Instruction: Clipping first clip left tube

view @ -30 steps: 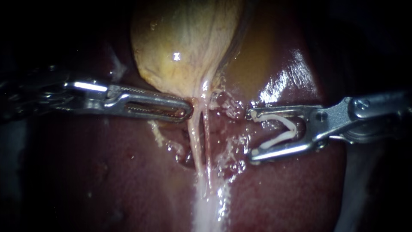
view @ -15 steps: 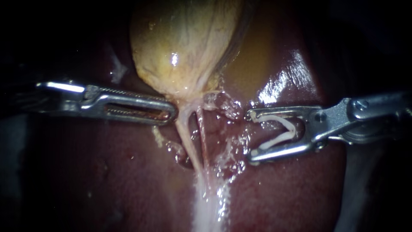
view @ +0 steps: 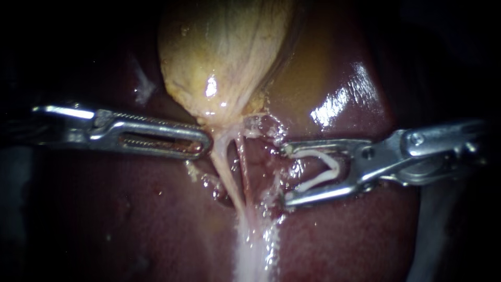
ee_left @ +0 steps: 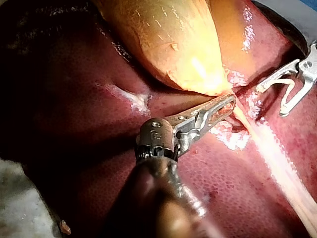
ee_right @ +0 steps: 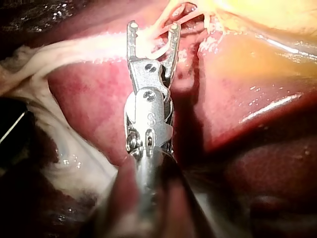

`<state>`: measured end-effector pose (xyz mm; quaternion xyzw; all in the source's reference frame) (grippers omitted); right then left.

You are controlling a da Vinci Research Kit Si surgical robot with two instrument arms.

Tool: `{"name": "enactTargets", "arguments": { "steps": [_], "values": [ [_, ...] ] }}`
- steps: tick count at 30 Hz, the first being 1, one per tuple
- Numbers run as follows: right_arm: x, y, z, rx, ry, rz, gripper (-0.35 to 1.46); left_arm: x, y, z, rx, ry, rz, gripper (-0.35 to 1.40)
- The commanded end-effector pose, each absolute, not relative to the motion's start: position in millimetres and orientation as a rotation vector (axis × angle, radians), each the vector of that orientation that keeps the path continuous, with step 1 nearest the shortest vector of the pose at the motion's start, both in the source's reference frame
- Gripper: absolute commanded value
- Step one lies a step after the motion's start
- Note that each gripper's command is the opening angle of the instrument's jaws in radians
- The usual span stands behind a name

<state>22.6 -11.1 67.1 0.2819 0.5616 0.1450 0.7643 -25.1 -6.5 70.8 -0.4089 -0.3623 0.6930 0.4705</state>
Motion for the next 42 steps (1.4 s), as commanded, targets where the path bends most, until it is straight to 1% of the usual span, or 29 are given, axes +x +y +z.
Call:
{"name": "enactTargets", "arguments": {
  "steps": [1, 7, 15, 26, 32, 36, 39, 42],
  "values": [
    [23.1, -11.4, 67.3, 0.615, 1.220, 0.318, 0.50, -25.2, -6.6, 70.8, -1.002, -0.886, 1.700, -0.35],
    [25.3, -12.4, 69.1, 0.631, 1.208, 0.313, 0.50, -25.3, -6.7, 70.6, -1.001, -0.886, 1.700, -0.35],
    [26.5, -13.1, 71.1, 0.648, 1.193, 0.325, 0.50, -25.5, -6.9, 70.1, -1.005, -0.883, 1.704, -0.35],
    [28.7, -16.2, 72.7, 0.746, 1.176, 0.318, 0.49, -25.8, -6.9, 70.0, -1.005, -0.883, 1.704, -0.35],
    [29.7, -17.1, 73.4, 0.770, 1.169, 0.321, 0.48, -26.0, -6.9, 70.0, -1.008, -0.880, 1.708, -0.35],
    [29.8, -16.9, 73.8, 0.782, 1.163, 0.337, 0.42, -26.0, -6.9, 70.1, -1.008, -0.879, 1.708, -0.35],
    [29.7, -16.6, 74.0, 0.778, 1.157, 0.364, 0.35, -26.0, -6.8, 70.1, -1.008, -0.879, 1.708, -0.35],
    [29.5, -16.6, 74.1, 0.803, 1.150, 0.375, 0.13, -26.1, -6.8, 70.1, -1.008, -0.879, 1.708, -0.35]
  ]
}}
